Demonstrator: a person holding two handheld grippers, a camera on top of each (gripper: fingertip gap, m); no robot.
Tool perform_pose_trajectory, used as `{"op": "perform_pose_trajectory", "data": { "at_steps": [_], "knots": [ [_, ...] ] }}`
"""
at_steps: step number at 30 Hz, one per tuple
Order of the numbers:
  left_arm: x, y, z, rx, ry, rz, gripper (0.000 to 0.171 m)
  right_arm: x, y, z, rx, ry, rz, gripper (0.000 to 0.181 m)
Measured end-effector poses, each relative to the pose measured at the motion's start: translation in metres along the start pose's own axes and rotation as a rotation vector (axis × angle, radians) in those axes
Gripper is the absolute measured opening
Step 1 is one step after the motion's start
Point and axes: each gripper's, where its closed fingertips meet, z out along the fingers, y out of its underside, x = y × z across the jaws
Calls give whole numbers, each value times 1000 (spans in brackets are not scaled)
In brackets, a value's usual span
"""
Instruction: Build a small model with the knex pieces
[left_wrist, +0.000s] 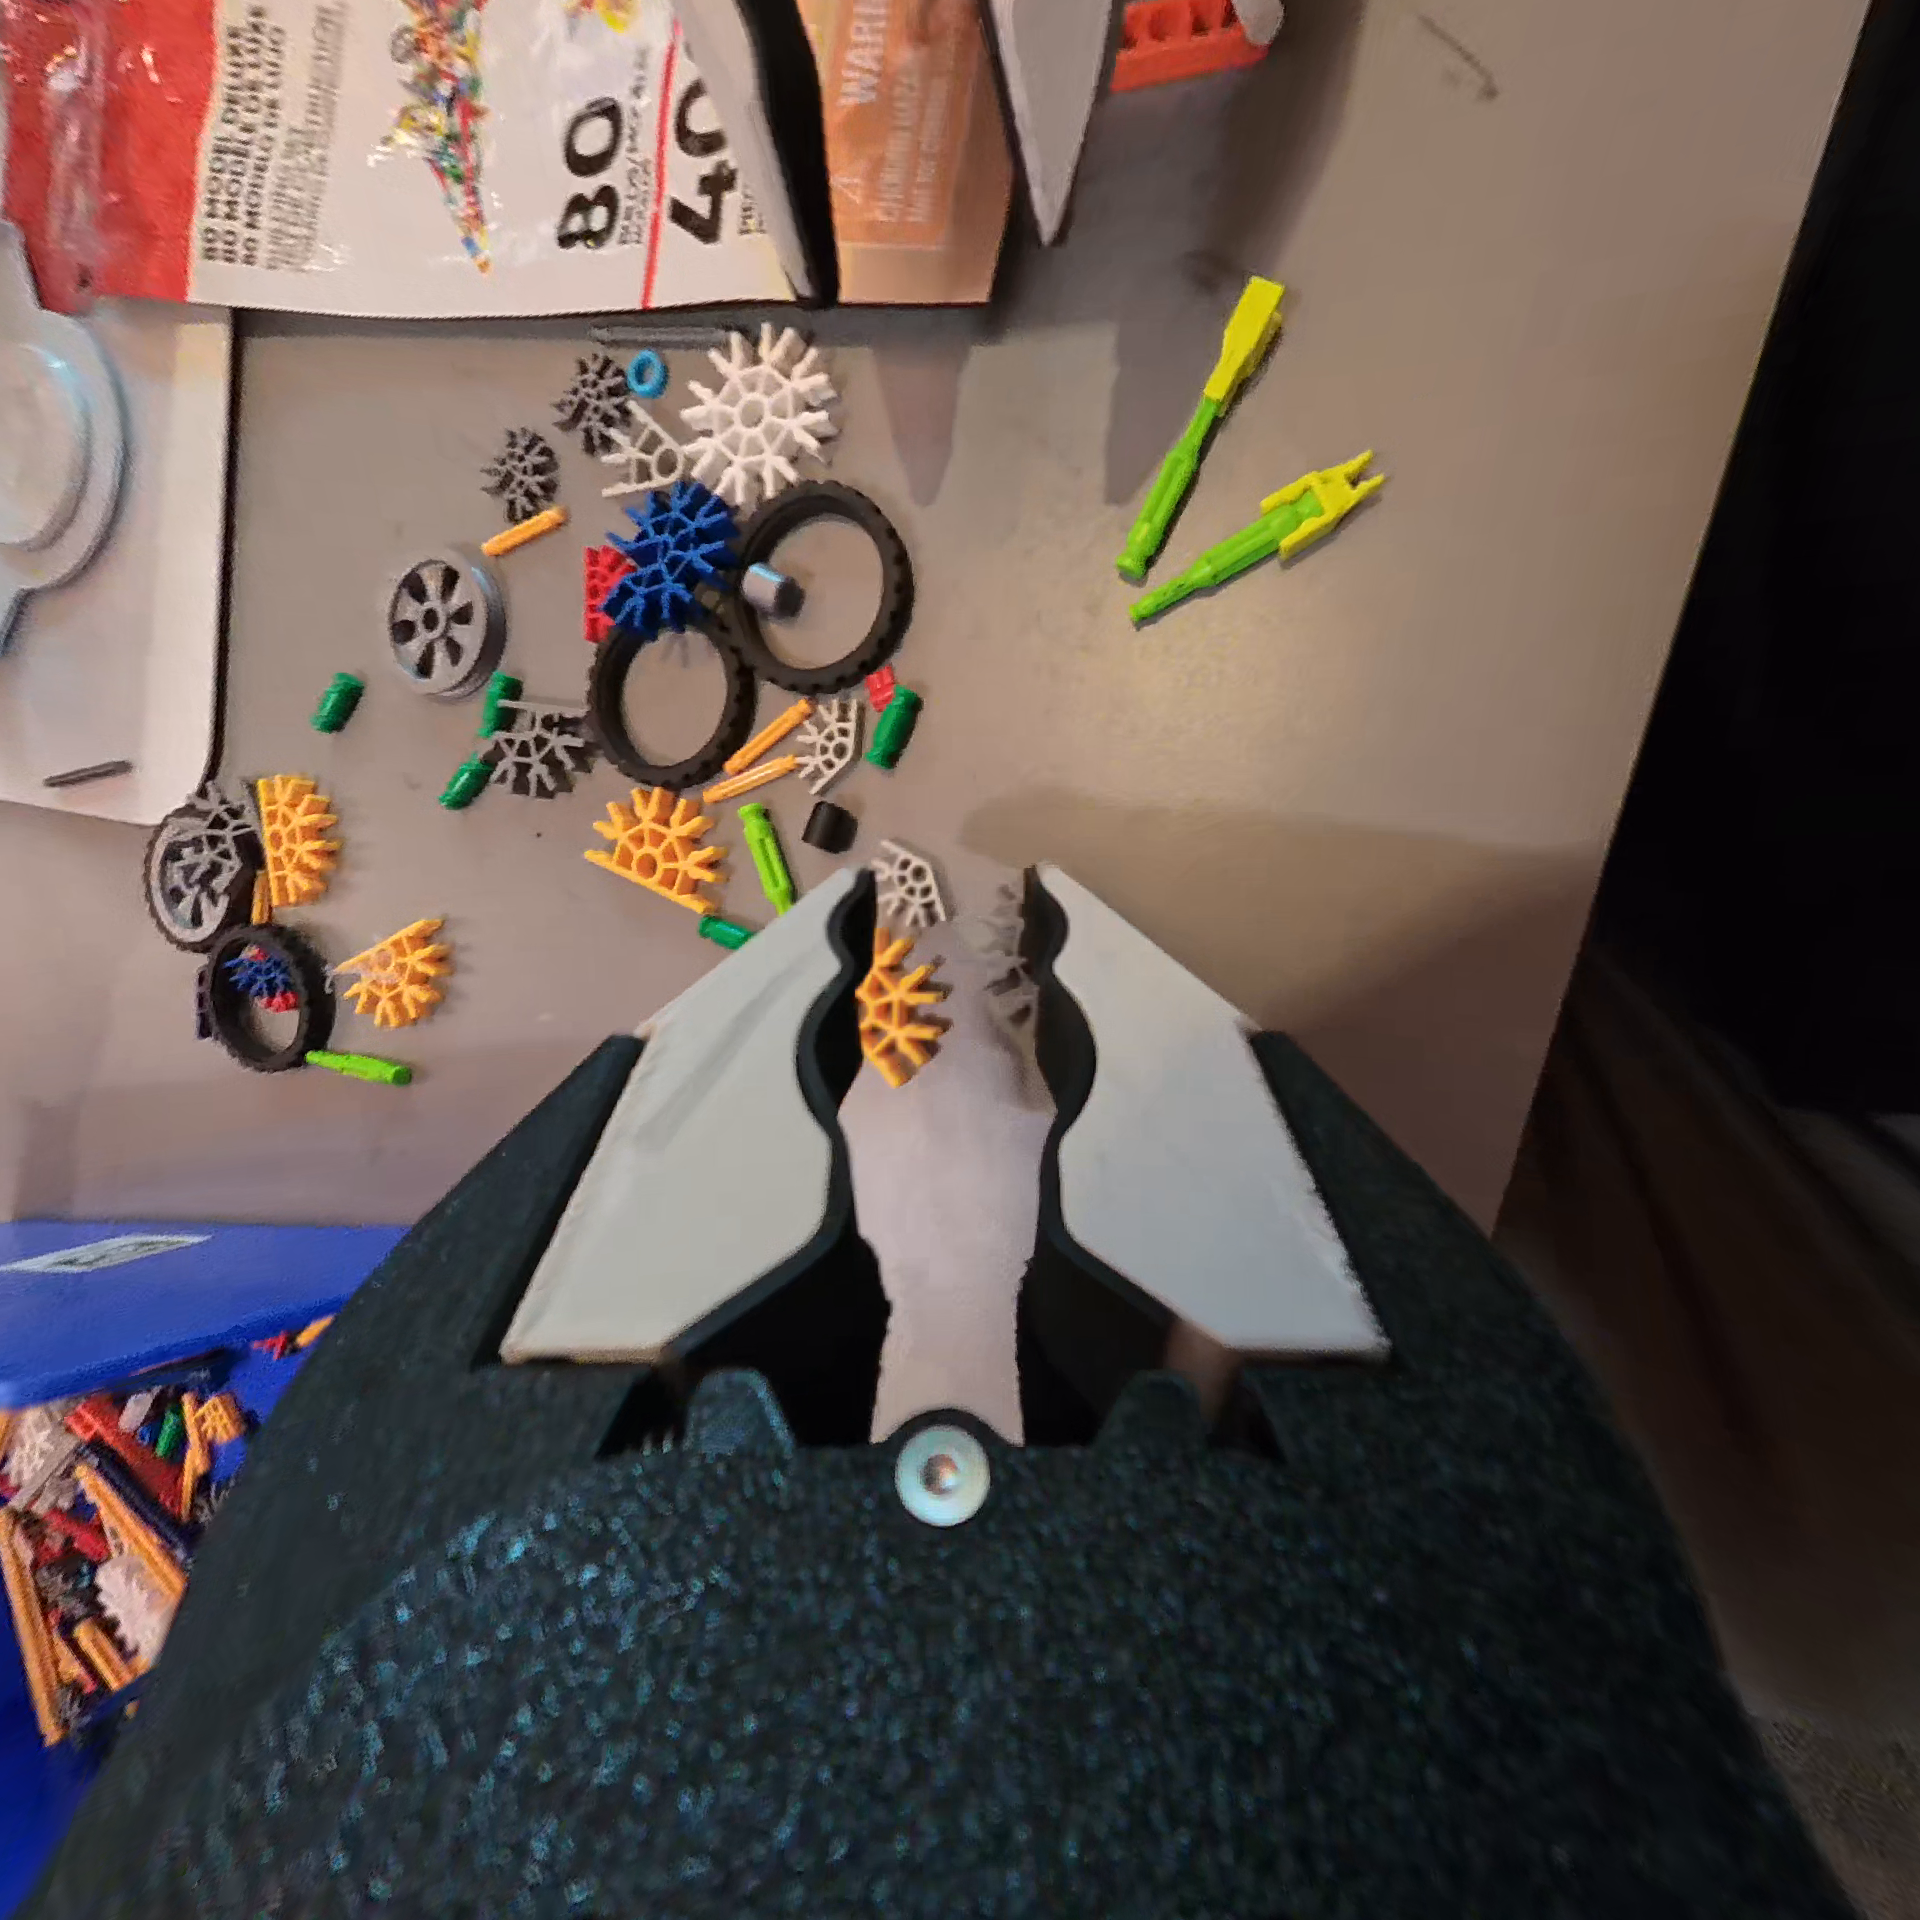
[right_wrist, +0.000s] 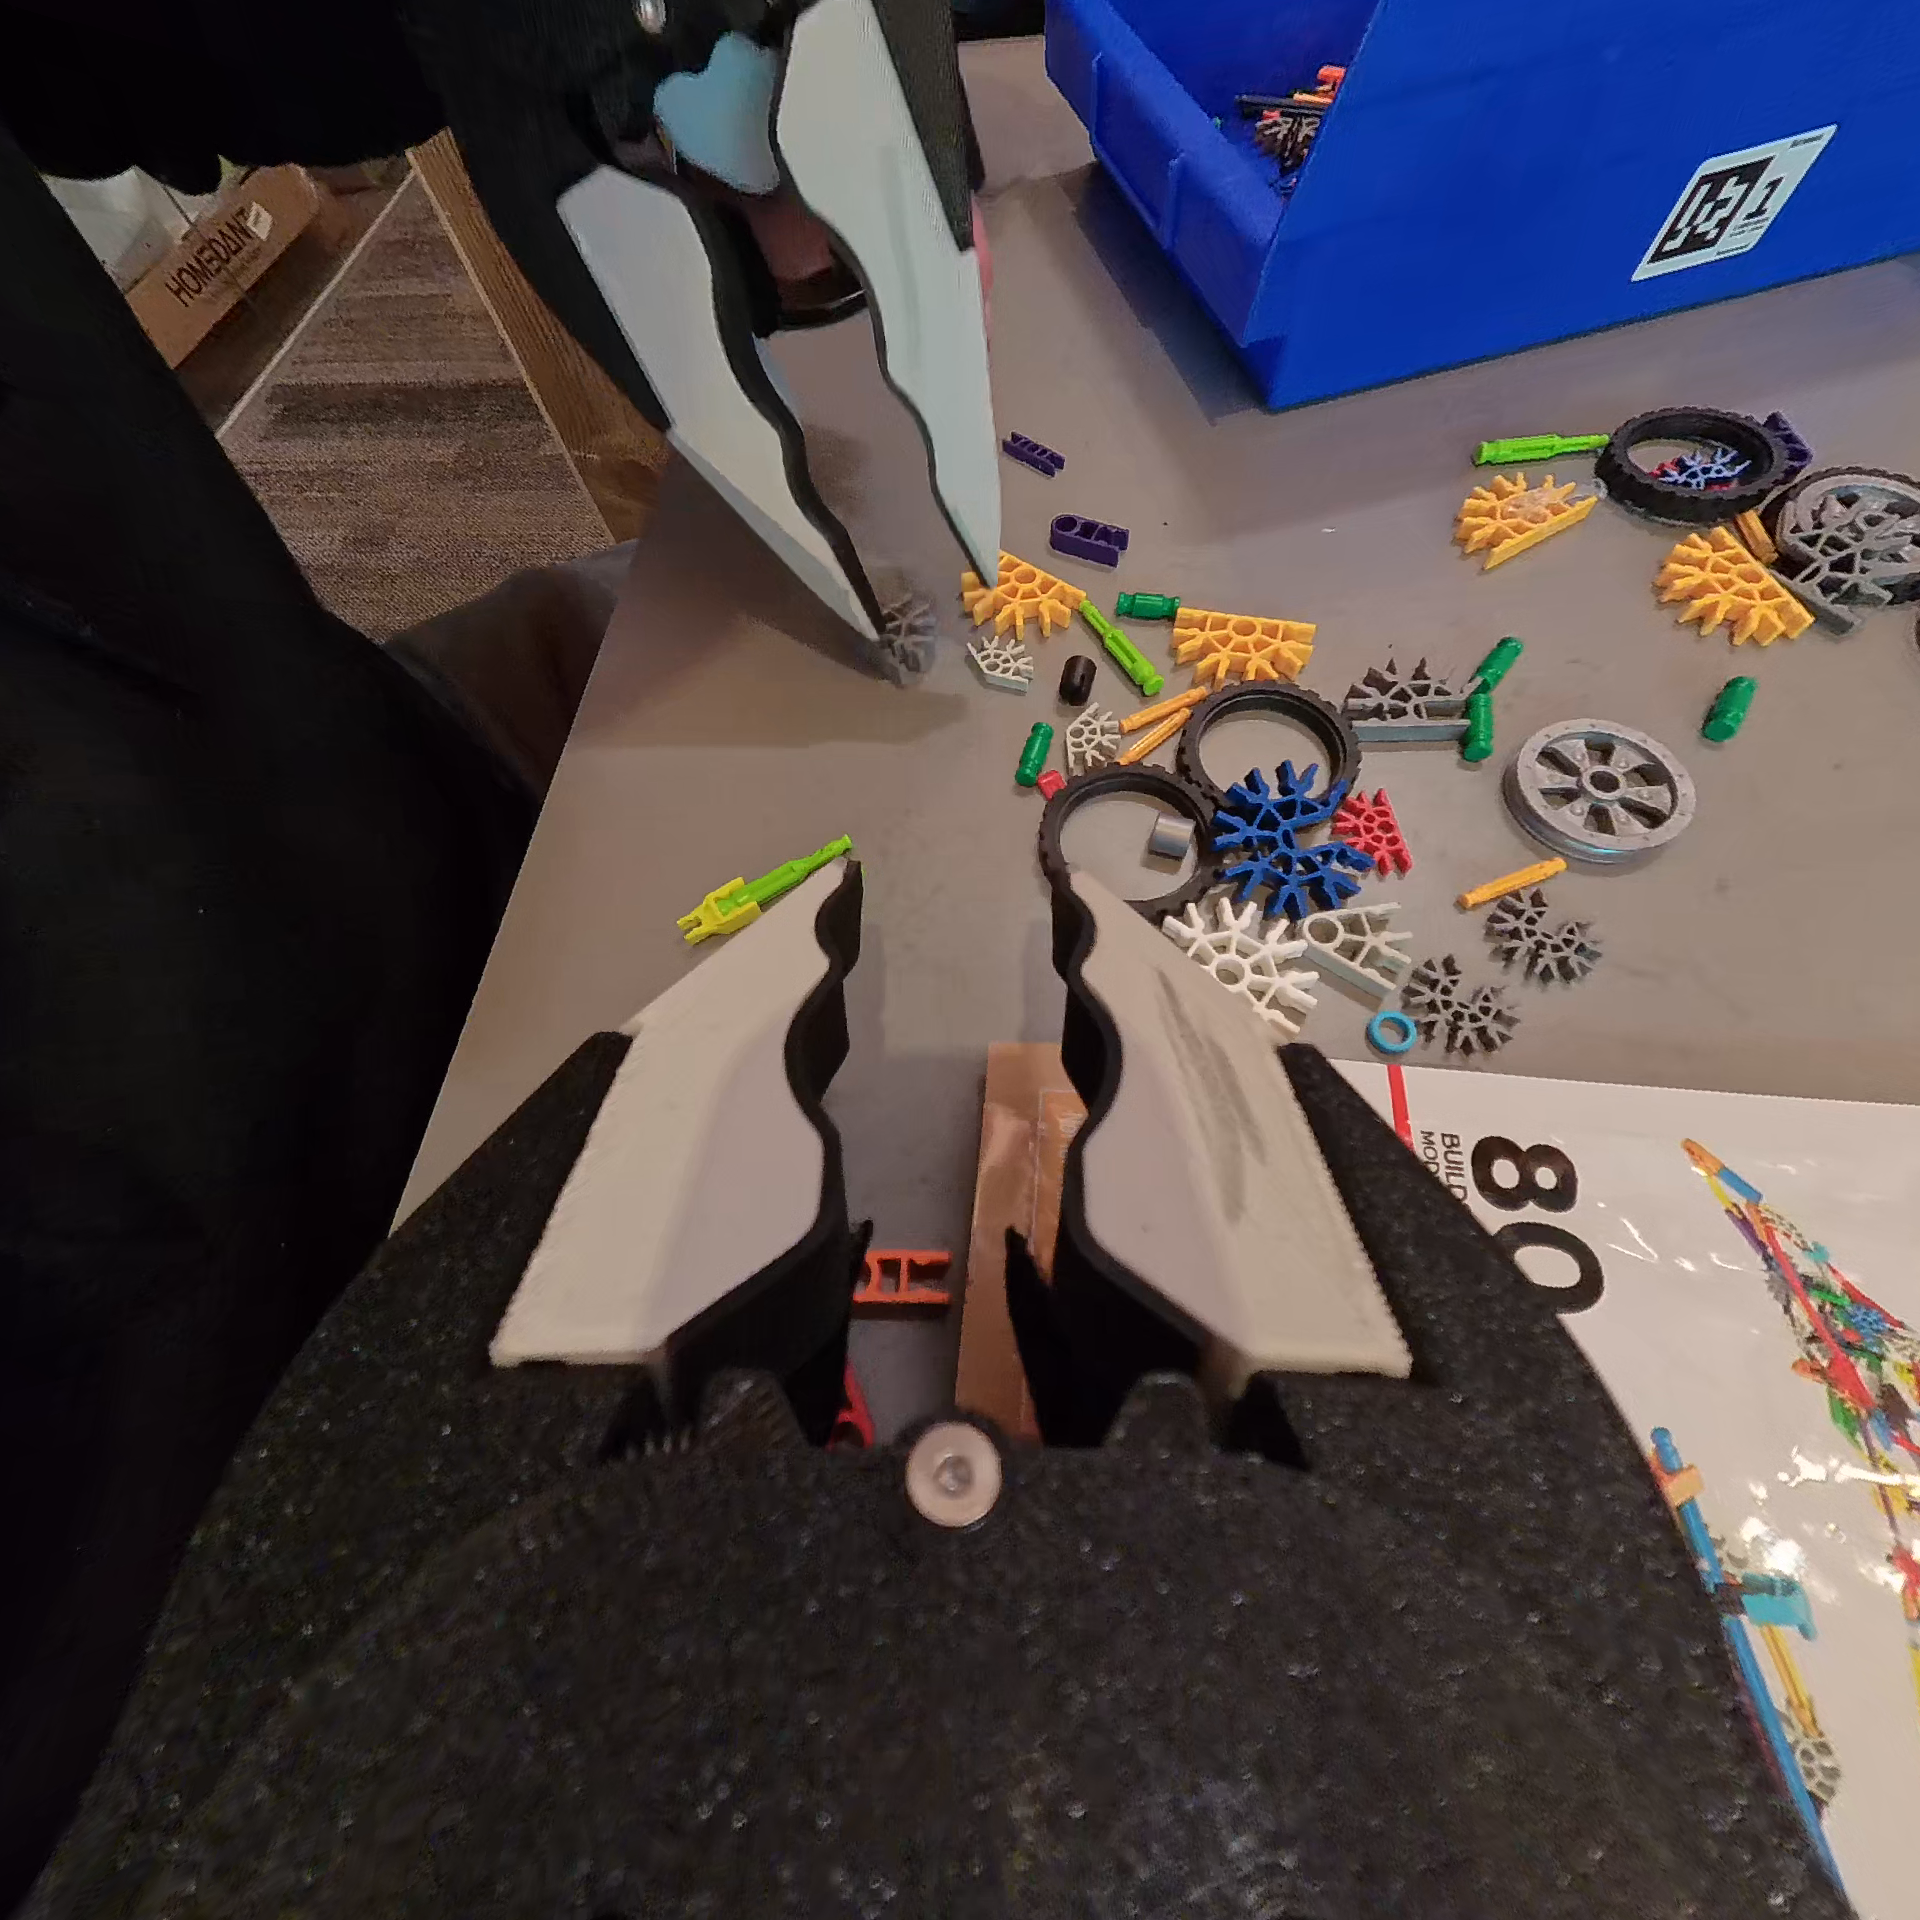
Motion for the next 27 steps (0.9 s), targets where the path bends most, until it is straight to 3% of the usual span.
{"op": "perform_pose_trajectory", "data": {
  "at_steps": [12, 27],
  "knots": [
    [-54, 21, -65, 6, -184, -88, 26, 0, 0, 0, 3, 3, -4, 36],
    [-103, 69, -96, -49, -324, -177, 26, 4, 3, -2, 5, 8, 9, 36]
  ]
}}
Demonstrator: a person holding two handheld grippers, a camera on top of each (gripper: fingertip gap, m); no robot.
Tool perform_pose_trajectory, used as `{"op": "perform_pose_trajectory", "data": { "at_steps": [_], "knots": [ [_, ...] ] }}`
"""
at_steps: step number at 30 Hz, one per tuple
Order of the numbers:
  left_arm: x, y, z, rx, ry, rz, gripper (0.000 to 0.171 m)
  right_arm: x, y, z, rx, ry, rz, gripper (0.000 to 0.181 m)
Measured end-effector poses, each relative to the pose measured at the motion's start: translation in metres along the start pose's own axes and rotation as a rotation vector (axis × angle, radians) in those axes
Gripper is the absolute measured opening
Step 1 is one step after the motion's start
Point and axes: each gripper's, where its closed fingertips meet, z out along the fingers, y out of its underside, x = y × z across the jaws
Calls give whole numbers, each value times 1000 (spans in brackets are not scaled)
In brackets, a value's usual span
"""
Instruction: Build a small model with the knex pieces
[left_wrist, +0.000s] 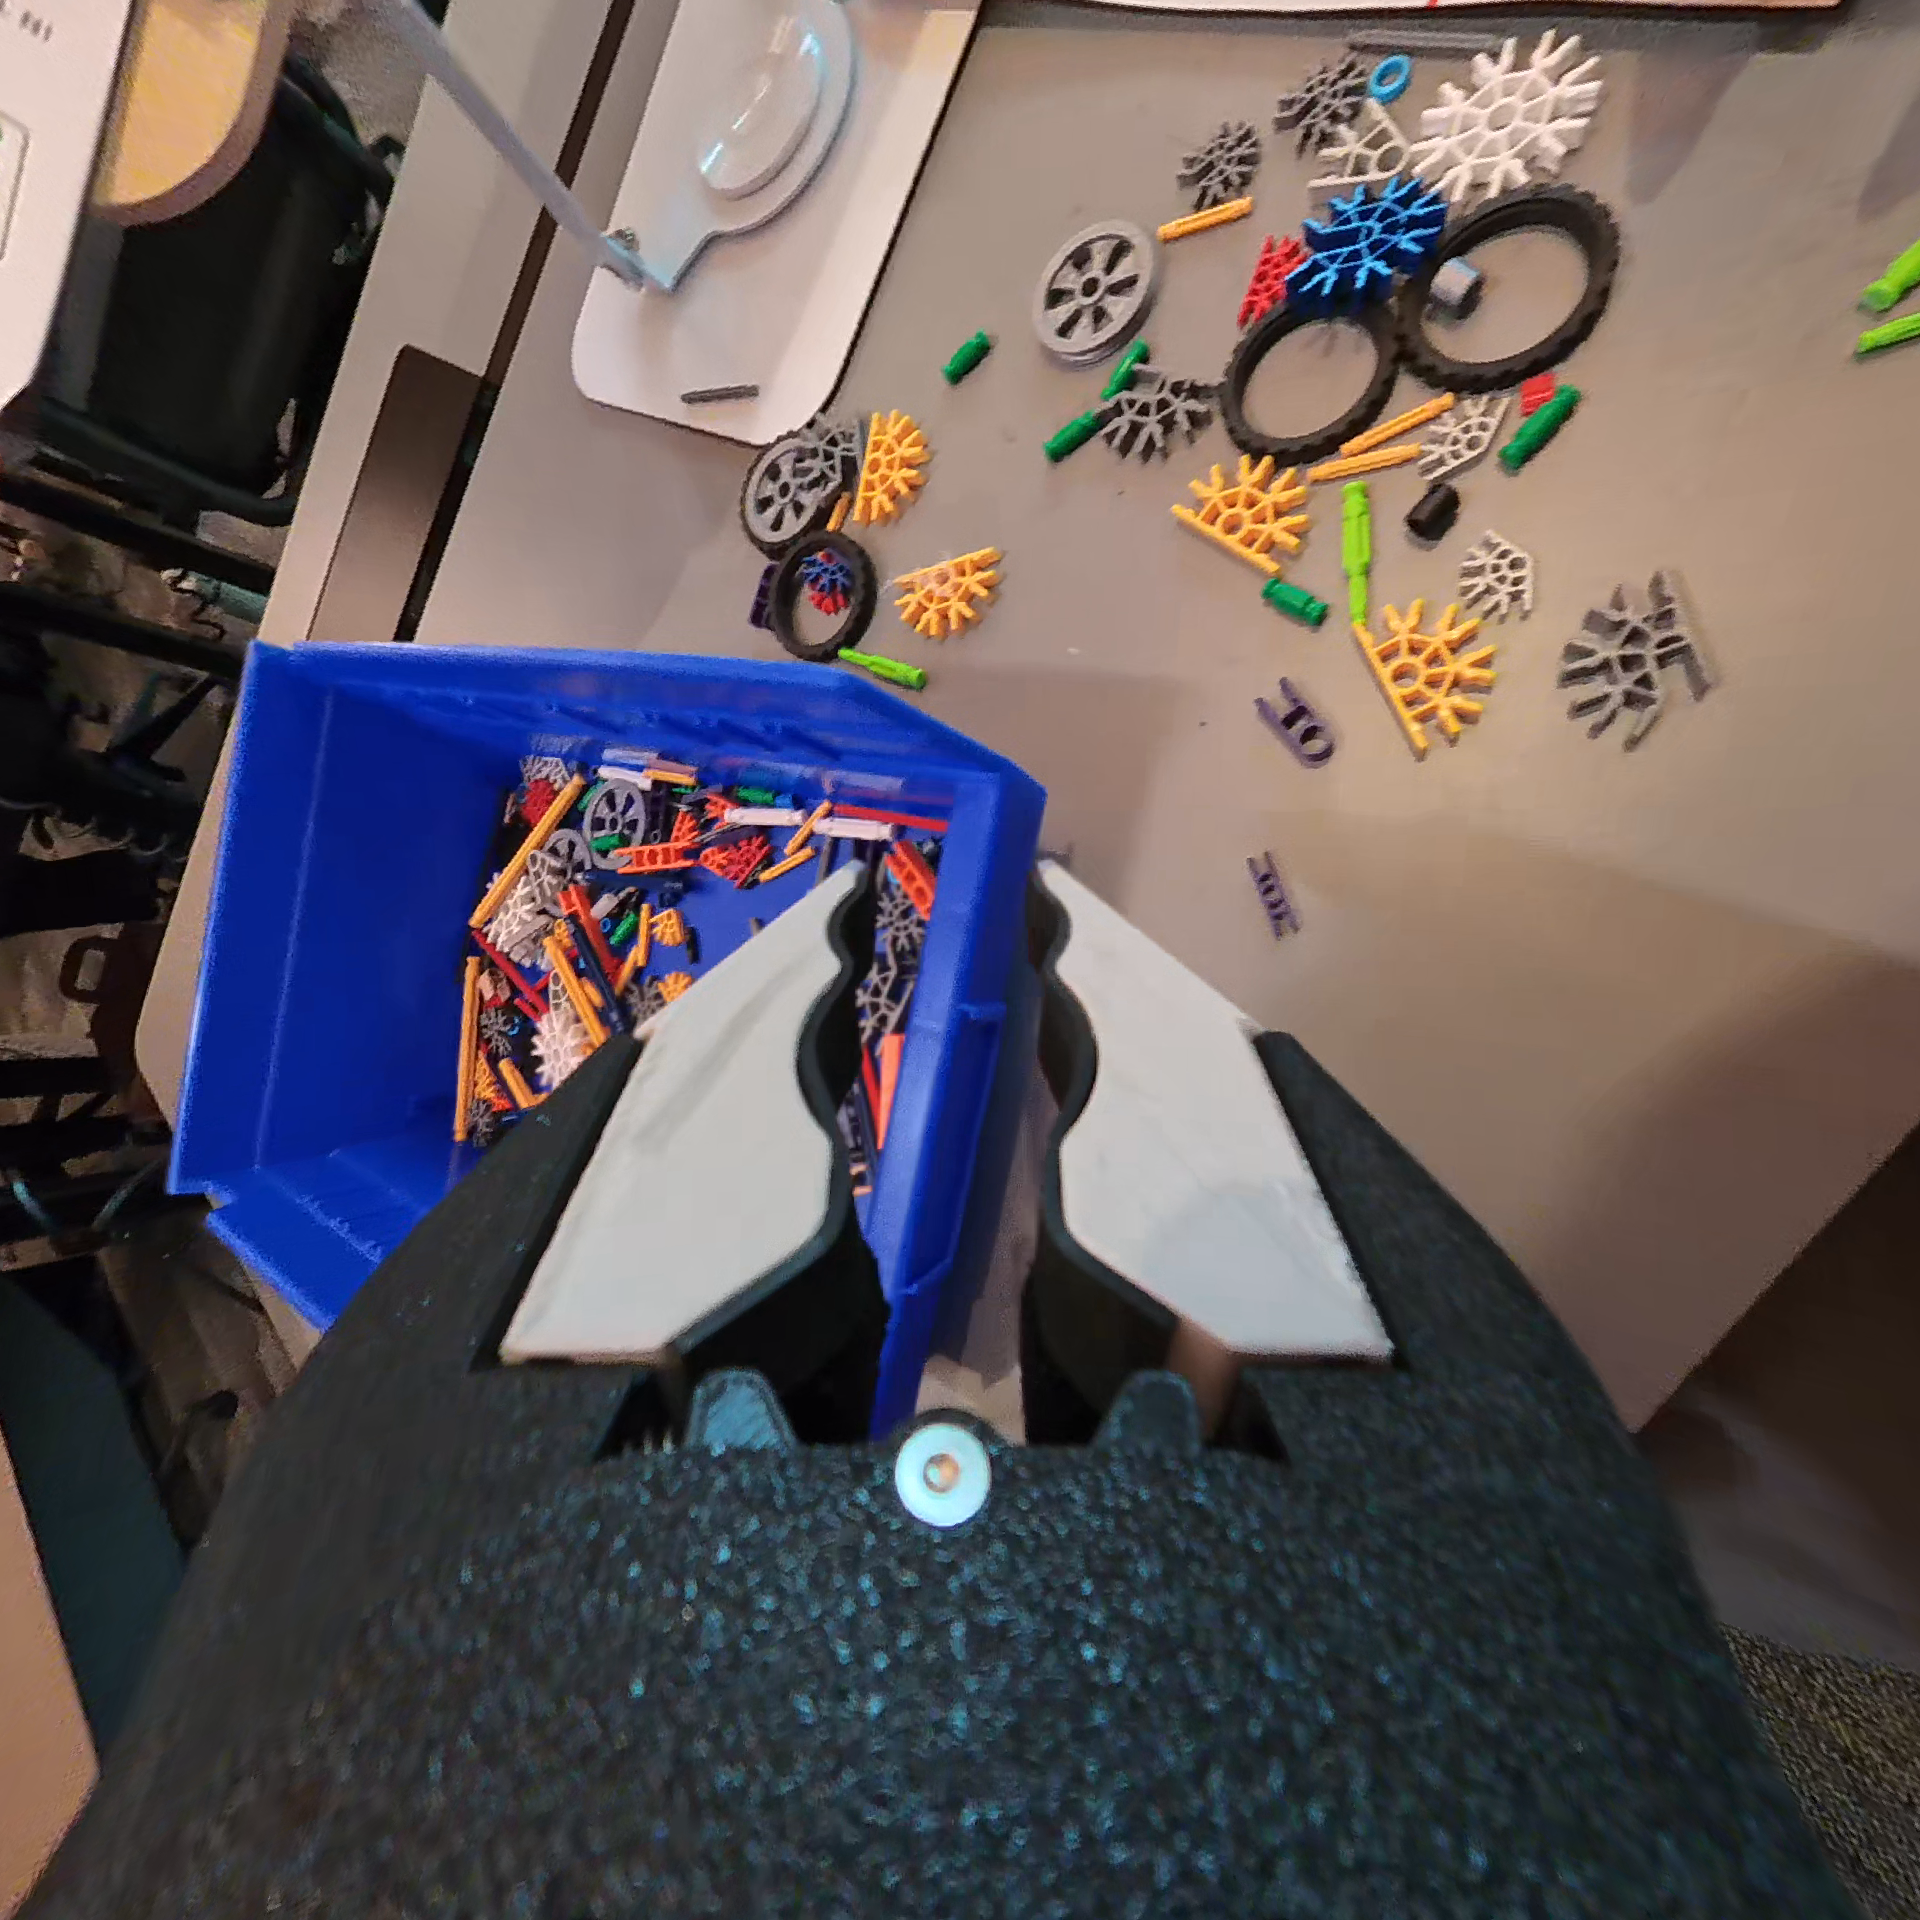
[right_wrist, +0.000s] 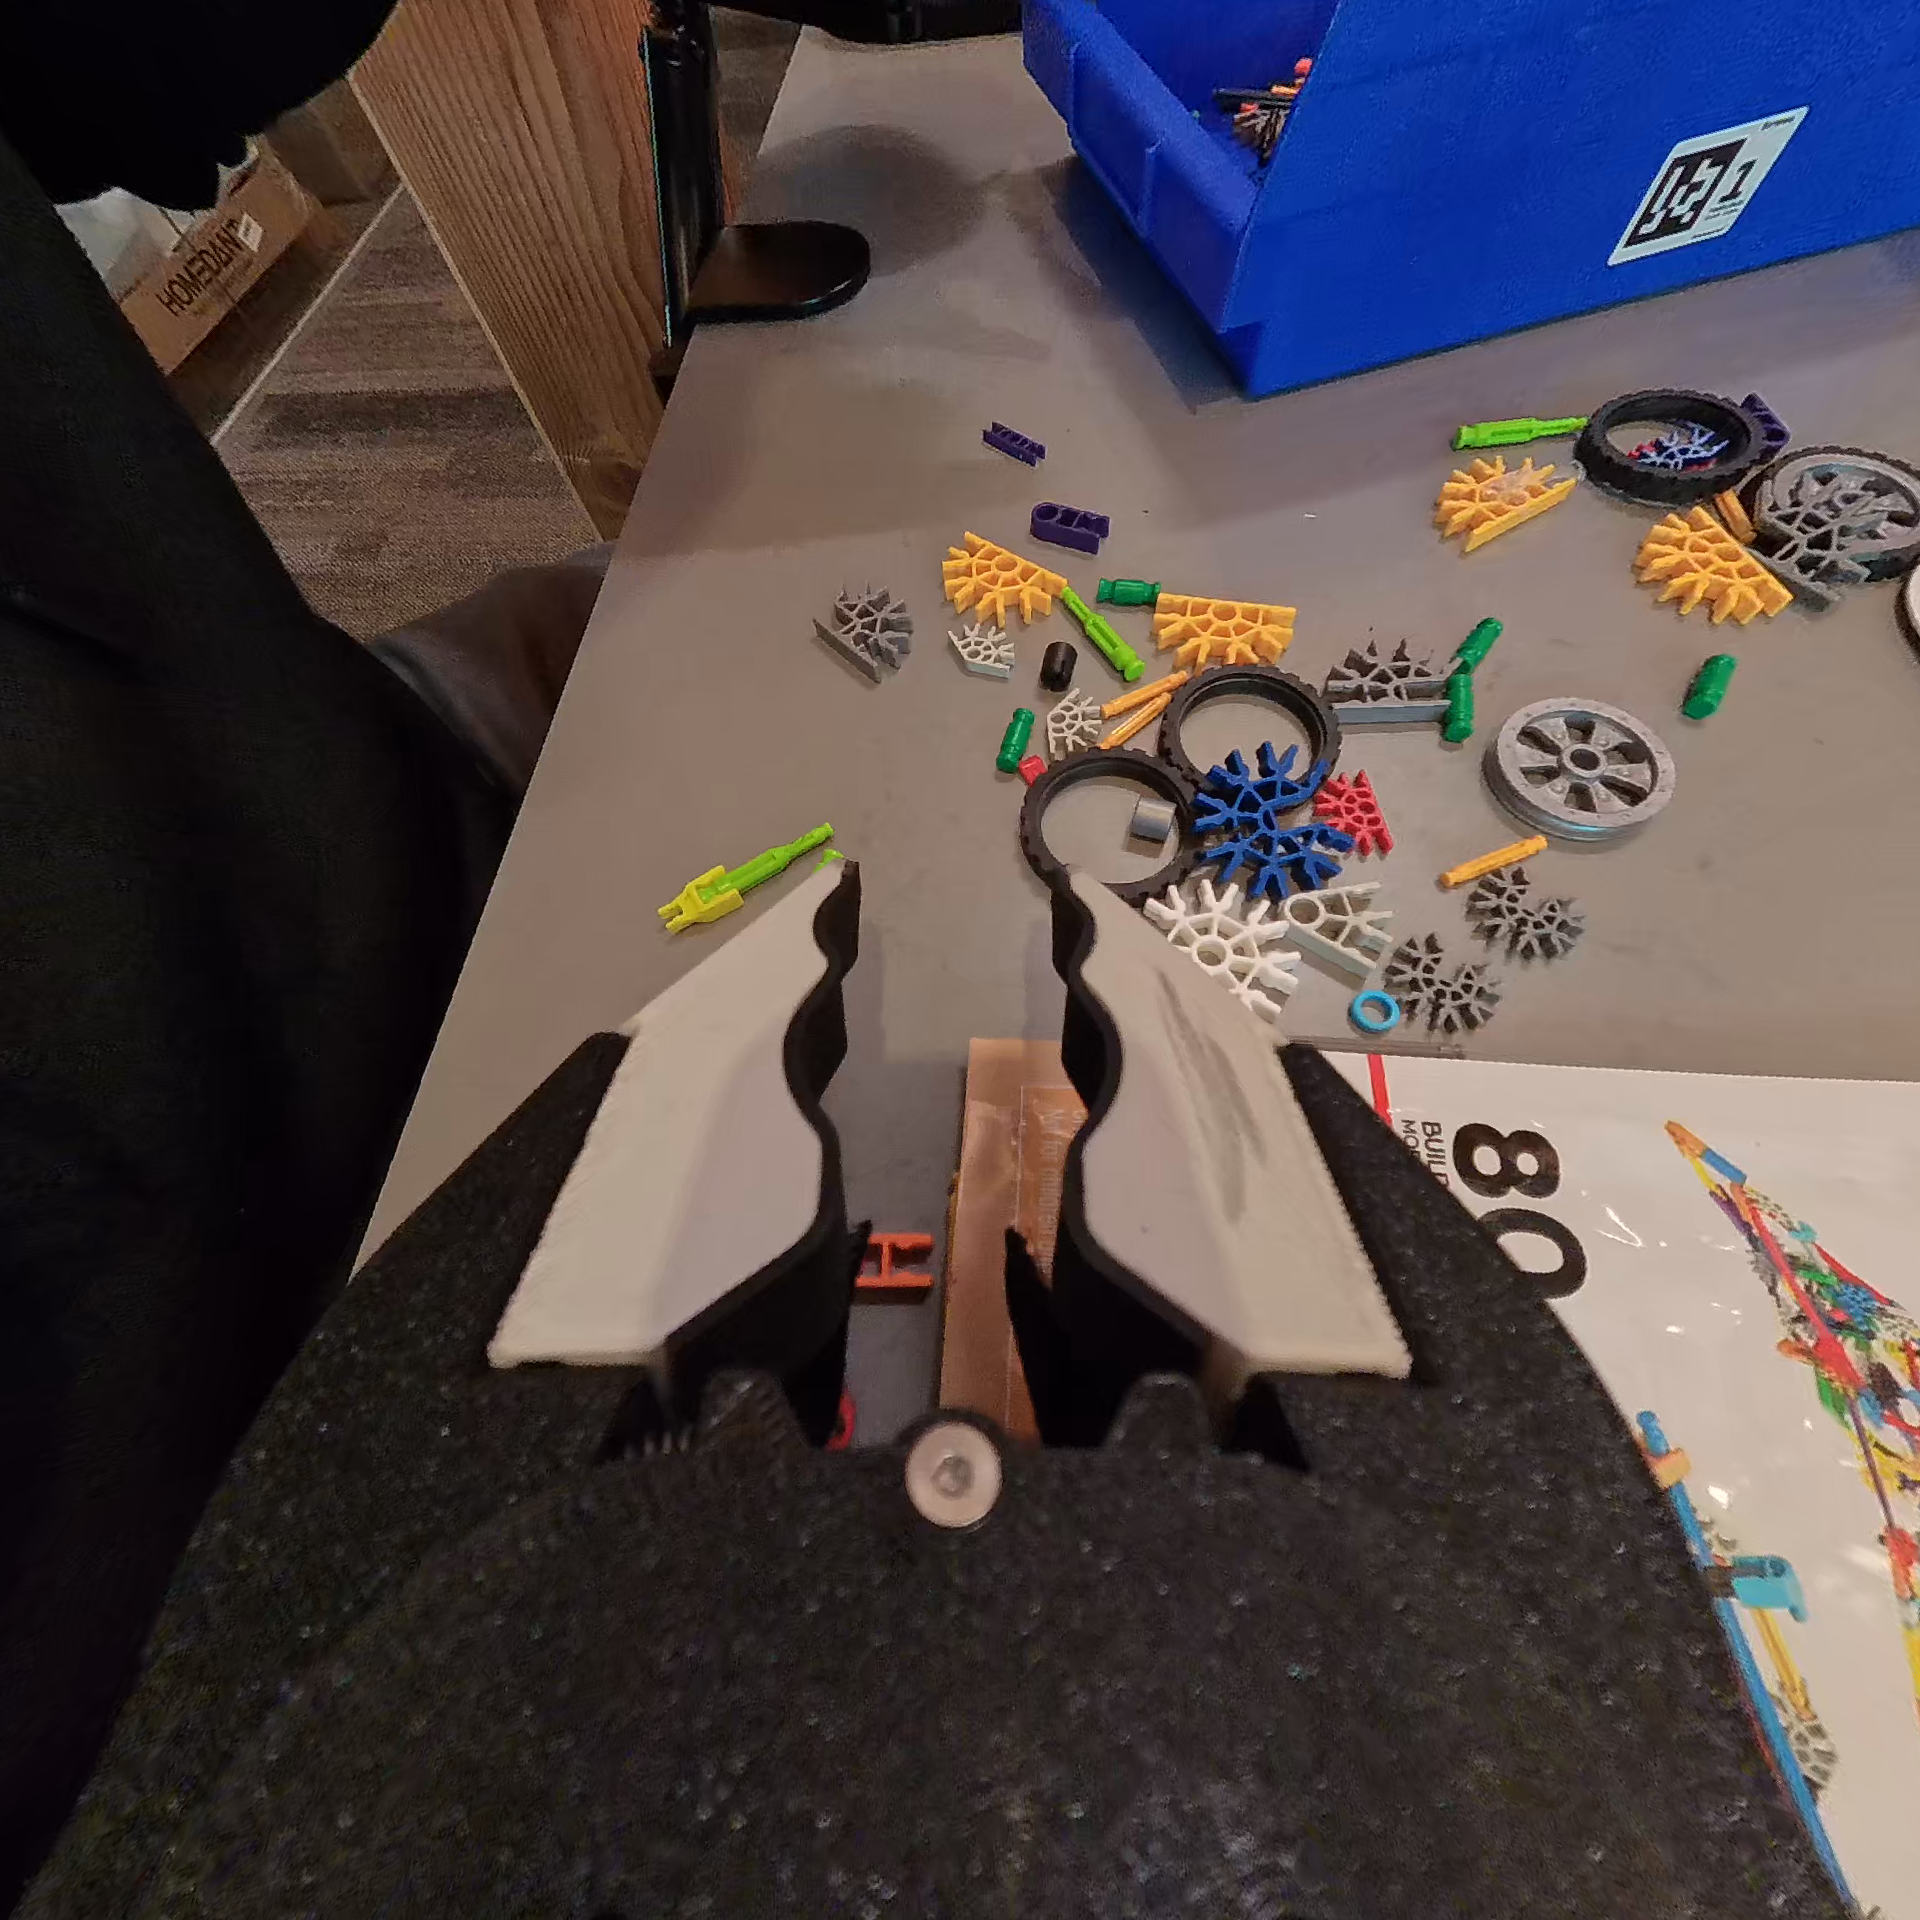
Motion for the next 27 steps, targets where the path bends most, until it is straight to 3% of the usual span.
{"op": "perform_pose_trajectory", "data": {
  "at_steps": [10, 18, 21, 27],
  "knots": [
    [-58, 22, -6, -60, -94, -21, 28, -1, 1, 0, -6, 2, -11, 36],
    [-89, 35, 12, -120, -78, -22, 28, -2, 0, -2, -2, 5, -20, 36],
    [-92, 18, 14, -73, -56, -29, 28, -3, -1, -2, 1, 5, -23, 36],
    [-81, -53, 39, 5, 37, 87, 28, -7, -2, 0, -2, 0, -38, 36]
  ]
}}
